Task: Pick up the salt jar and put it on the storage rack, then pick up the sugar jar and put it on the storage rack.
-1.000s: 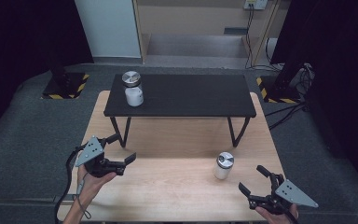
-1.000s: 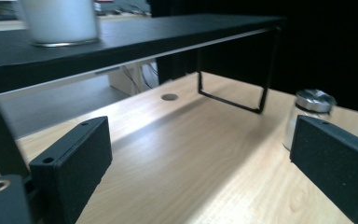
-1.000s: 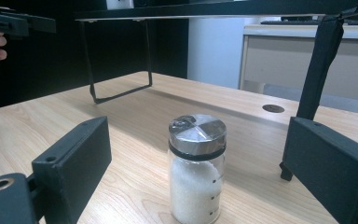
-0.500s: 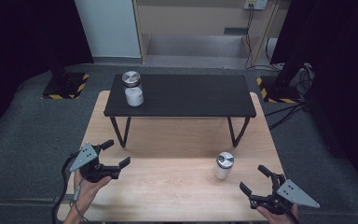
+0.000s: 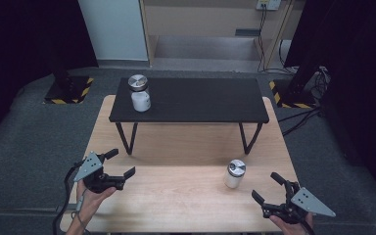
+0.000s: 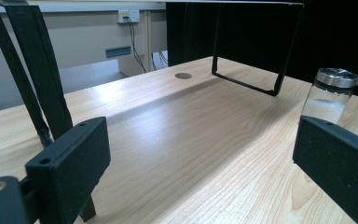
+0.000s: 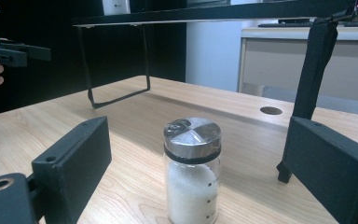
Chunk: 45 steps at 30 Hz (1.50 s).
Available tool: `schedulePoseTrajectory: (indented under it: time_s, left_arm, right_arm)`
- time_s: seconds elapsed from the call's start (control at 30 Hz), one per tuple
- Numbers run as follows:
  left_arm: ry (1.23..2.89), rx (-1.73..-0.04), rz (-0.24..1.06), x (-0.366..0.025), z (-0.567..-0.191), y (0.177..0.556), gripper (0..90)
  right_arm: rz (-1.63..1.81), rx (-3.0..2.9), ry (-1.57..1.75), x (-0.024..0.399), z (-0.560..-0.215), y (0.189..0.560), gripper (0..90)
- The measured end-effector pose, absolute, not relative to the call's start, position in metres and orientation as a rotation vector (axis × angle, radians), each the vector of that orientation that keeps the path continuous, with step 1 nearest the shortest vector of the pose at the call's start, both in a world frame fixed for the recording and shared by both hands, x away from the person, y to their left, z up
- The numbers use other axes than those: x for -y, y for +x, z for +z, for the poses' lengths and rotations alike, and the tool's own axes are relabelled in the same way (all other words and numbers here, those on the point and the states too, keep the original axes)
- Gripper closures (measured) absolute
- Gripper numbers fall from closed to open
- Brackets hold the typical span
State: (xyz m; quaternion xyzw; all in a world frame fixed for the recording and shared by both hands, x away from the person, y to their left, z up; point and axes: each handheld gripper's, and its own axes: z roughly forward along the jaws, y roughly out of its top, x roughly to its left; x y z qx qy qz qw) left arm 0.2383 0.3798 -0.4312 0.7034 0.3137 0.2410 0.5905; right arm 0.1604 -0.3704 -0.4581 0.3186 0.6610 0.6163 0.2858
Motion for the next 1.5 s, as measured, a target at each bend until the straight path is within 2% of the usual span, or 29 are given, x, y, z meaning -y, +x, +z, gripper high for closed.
schedulePoseTrajectory:
  time_s: [1.5]
  left_arm:
    - [1.61, -0.74, 0.556, -0.3856, -0.434, 0.2335, 3.3]
  right_arm:
    - [1.662, -1.756, 0.859, 0.37, -0.4594, 0.1653, 7.9]
